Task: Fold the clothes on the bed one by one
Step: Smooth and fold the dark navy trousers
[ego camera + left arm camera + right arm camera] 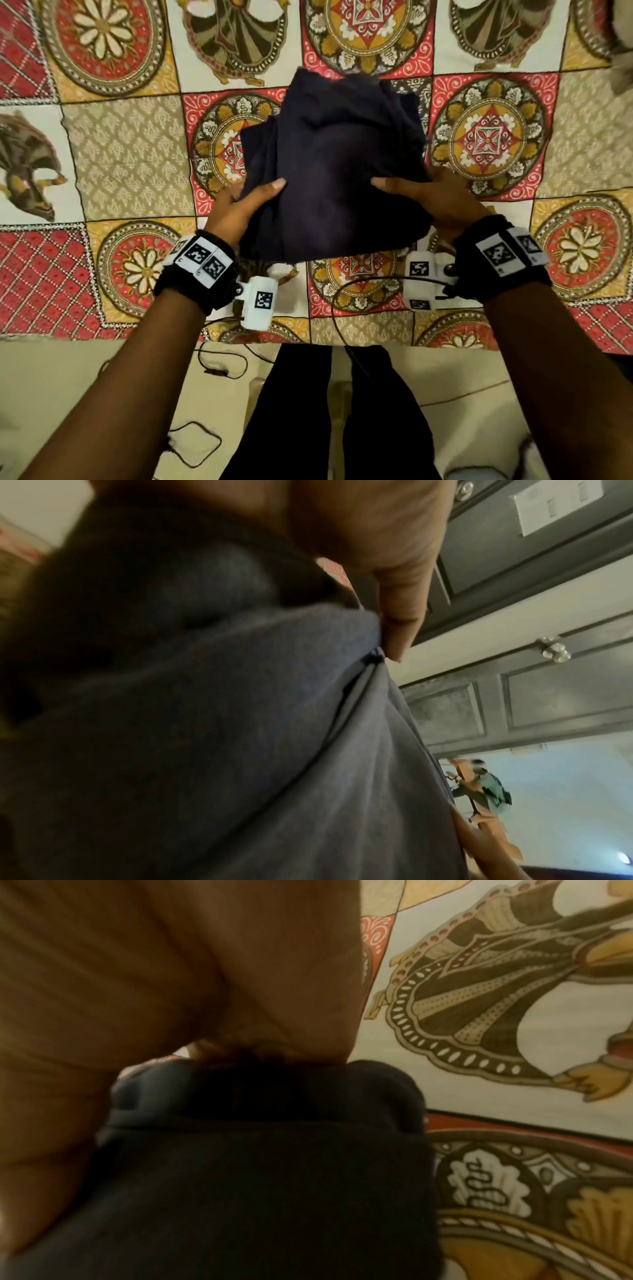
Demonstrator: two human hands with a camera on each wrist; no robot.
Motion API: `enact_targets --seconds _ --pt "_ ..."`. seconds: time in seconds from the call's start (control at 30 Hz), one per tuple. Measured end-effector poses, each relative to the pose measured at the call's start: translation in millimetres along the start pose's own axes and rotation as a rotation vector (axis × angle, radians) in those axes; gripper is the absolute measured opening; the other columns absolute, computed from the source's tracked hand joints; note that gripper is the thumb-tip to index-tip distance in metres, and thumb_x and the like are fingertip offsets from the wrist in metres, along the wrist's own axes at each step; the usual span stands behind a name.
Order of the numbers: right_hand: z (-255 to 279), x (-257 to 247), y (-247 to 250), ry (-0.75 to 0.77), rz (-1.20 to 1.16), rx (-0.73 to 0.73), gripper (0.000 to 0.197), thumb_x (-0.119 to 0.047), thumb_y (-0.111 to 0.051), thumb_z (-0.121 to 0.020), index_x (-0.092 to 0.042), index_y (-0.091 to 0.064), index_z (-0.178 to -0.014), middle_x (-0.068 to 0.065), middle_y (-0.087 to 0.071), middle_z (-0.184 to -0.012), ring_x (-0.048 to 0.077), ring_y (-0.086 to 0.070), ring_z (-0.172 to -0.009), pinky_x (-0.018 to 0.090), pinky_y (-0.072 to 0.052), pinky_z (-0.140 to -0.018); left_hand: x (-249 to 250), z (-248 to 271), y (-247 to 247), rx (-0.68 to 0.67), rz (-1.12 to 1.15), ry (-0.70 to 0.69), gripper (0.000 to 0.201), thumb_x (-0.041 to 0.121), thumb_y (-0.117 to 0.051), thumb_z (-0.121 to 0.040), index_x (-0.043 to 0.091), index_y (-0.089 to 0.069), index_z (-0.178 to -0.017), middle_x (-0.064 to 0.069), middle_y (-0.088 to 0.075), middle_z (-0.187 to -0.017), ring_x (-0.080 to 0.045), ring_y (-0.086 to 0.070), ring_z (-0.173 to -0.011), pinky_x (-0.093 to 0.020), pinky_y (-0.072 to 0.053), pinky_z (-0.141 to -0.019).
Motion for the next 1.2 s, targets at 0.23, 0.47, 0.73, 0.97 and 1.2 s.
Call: enact_targets --seconds 0.23,0.47,0.73,0.97,1.2 --pt "5.3 11.1 -28.0 0.02 -0.094 -0.058 0.045 -0.011 -0.079 -0.083 -0.011 -0.066 -0.126 0.007 -0.073 -0.122 0.025 -0.07 -0.112 0.04 -0.058 -0.094 -10.7 7.2 8.2 0.078 -0.117 -0.084 0.07 0.035 -0.094 -0.059 0.012 -0.067 -0.12 0.003 -0.075 -0.11 -0.014 -0.072 -0.101 -0.034 -0.058 -0.089" --pt "60.3 -27.8 -51.1 0.0 -0.131 -0.138 0.045 -0.014 -0.071 -0.089 -0.001 -0.063 -0.131 0.014 -0.071 -0.124 0.031 -0.069 -0.114 0.04 -0.058 -0.091 2.6 87.7 40.0 0.241 0.086 -0.175 0.049 0.019 -0.09 -0.069 0.006 -0.071 -0.113 -0.004 -0.076 -0.104 -0.021 -0.073 -0.097 -0.038 -0.058 -0.087" --pt "252.1 -136.3 -167.1 0.252 -0.008 -0.401 0.037 -0.015 -0.061 -0.095 -0.001 -0.064 -0.13 0.013 -0.071 -0.124 0.026 -0.067 -0.115 0.034 -0.053 -0.097 47.3 366.2 102.6 0.394 0.562 -0.392 0.032 0.002 -0.079 -0.07 0.007 -0.074 -0.101 -0.011 -0.076 -0.1 -0.026 -0.072 -0.09 -0.033 -0.058 -0.077" --pt "423.5 -130.5 -294.6 0.268 0.198 -0.736 0.032 -0.02 -0.069 -0.087 -0.005 -0.072 -0.115 0.01 -0.076 -0.11 0.025 -0.072 -0.104 0.031 -0.056 -0.083 4.9 571.2 160.0 0.582 0.876 -0.509 0.042 0.033 -0.086 -0.073 0.003 -0.075 -0.1 -0.017 -0.073 -0.109 -0.027 -0.072 -0.096 -0.035 -0.059 -0.085" --pt "532.2 -114.9 -407.5 0.422 0.613 -0.988 0.051 -0.003 -0.082 -0.071 -0.009 -0.067 -0.119 0.008 -0.075 -0.114 0.027 -0.072 -0.107 0.032 -0.06 -0.079 -38.3 688.2 228.4 0.938 0.775 -0.658 0.055 0.029 -0.088 -0.07 0.005 -0.07 -0.116 -0.007 -0.075 -0.11 -0.025 -0.071 -0.104 -0.027 -0.058 -0.079"
Point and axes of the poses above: each hand's wrist, its own z-axis away from the middle knuckle, its own y-axis out of the back of the hand, x = y × z, the point moved 8 cm from there along -z, towards the middle knuckle
